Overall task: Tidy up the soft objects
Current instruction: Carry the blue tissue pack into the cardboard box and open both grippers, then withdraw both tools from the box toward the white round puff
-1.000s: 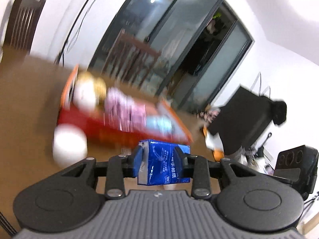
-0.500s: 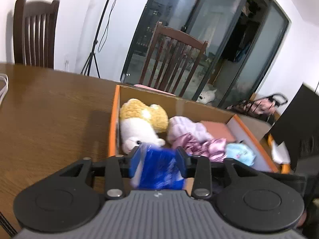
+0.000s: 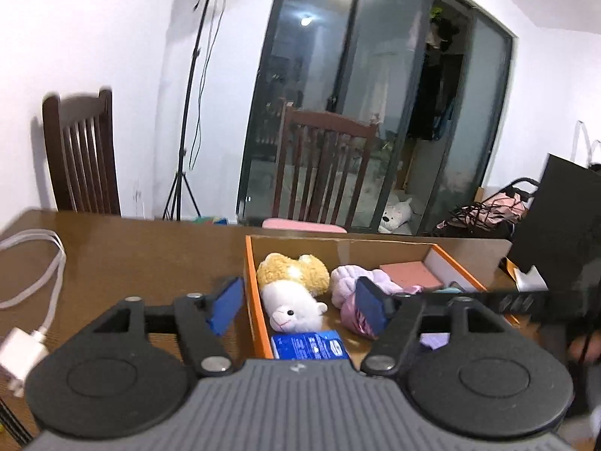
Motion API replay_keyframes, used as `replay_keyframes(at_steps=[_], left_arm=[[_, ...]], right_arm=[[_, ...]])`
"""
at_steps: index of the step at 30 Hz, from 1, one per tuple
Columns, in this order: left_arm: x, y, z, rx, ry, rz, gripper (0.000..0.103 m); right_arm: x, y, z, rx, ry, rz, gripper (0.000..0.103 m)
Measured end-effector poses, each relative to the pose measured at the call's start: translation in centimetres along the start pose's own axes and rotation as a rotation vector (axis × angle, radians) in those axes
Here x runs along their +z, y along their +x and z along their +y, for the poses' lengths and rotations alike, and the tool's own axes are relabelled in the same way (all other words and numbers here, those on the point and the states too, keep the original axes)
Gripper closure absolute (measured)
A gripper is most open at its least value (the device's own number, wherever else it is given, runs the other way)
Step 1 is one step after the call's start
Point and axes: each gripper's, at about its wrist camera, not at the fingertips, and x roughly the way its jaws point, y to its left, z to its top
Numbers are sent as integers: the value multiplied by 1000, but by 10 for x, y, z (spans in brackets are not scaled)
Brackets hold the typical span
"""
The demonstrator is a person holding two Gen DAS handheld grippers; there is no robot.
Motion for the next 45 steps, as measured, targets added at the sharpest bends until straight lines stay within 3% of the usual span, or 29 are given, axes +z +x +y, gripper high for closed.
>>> replay_keyframes(at_steps=[4, 8, 15, 20, 23, 27, 32, 39, 42, 45], left_arm=[[-6, -45, -10, 20, 65, -45, 20], [-11, -80, -22, 35, 100, -74, 19], [-29, -128, -46, 53, 83, -110, 17], [-71, -164, -70, 49, 112, -122, 11], [-100, -180, -78, 49, 84, -110, 11], [-131, -194, -82, 47, 2, -71, 11], [-137, -197, -84, 36, -13, -50, 11], [-137, -173, -72, 38, -63, -32, 14], [-132, -151, -62, 48, -84, 6, 24], [-121, -122, -47, 20, -114, 27, 35]], right_arm=[[-2, -62, -4, -56, -57, -77, 61], [-11, -115, -5, -119, -114, -144, 54], [-31, -177, 8, -106, -148, -222, 49], [-78, -204, 27, -111, -244, -219, 44], [-117, -214, 38, -110, -300, -209, 35], [-161, -225, 40, -72, -267, -163, 35], [-191, -230, 36, -41, -216, -102, 35], [-188, -222, 29, -42, -177, -113, 35], [-181, -205, 28, -31, -148, -104, 36], [-170, -180, 26, 5, -102, -93, 47]])
